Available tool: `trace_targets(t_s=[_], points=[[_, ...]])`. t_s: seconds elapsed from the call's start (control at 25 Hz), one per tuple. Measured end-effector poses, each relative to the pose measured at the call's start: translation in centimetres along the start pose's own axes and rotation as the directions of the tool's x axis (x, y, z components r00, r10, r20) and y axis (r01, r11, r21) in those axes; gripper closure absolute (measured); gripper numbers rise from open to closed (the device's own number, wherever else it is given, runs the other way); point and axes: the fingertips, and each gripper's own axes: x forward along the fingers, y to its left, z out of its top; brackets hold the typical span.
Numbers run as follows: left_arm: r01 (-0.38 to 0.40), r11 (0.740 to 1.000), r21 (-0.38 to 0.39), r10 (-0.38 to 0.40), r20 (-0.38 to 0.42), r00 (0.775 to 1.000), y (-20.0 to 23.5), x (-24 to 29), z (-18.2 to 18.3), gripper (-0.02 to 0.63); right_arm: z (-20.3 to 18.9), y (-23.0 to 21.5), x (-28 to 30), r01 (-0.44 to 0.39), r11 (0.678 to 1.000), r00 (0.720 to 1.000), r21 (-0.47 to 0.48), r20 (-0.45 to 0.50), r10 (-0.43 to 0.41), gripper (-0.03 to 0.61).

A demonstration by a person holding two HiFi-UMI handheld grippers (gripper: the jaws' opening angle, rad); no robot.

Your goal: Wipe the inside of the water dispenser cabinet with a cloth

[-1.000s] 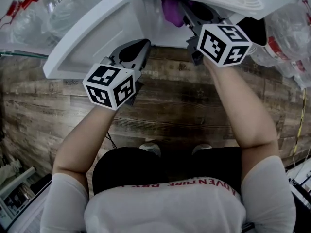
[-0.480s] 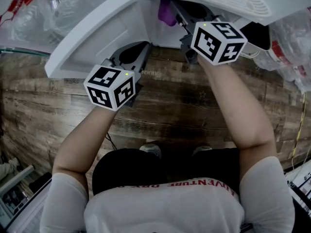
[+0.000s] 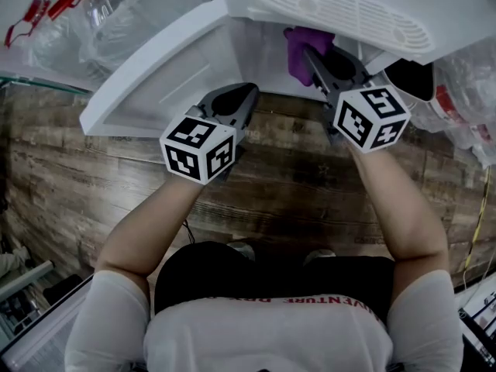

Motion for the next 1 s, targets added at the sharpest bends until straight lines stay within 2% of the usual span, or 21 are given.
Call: trace_targets(t_s=[0.24,0.36,0.48,0.64,0.8,1.0], points=[[0.058,0.998,0.039,-0.058,-0.015,0.998,-3.1,0.1,1.2,0.586,-2.0,2.6,-3.2,-0.143,0.982,0.980,-0.124,-0.155,0.124,0.522],[0.075,0.995,0.067,-0.074,-0.026,0.997,-4.8,-1.2,2.8,0.586,-1.0,4.9,-5.5,-0.226,0.959,0.961,-0.171,-0.199,0.191,0.522],[0.078,0.996,0.039,-0.076,-0.040,0.996,-6.9,-4.0,4.8,0.586,1.5,7.4,-8.4,-0.270,0.946,0.947,-0.178,-0.225,0.229,0.522],[0.084,0.995,-0.045,-0.086,-0.047,0.995,-10.1,-9.3,9.0,0.586,7.9,11.0,-12.0,-0.297,0.946,0.939,-0.130,-0.218,0.265,0.522],[0.066,0.995,-0.071,-0.070,-0.062,0.996,-12.7,-15.1,14.7,0.586,16.0,15.5,-15.0,-0.310,0.944,0.937,-0.111,-0.202,0.284,0.522],[0.051,0.989,-0.136,-0.051,0.002,0.999,-15.0,-23.3,26.6,0.586,28.4,21.3,-19.3,-0.318,0.944,0.937,-0.092,-0.183,0.298,0.522]])
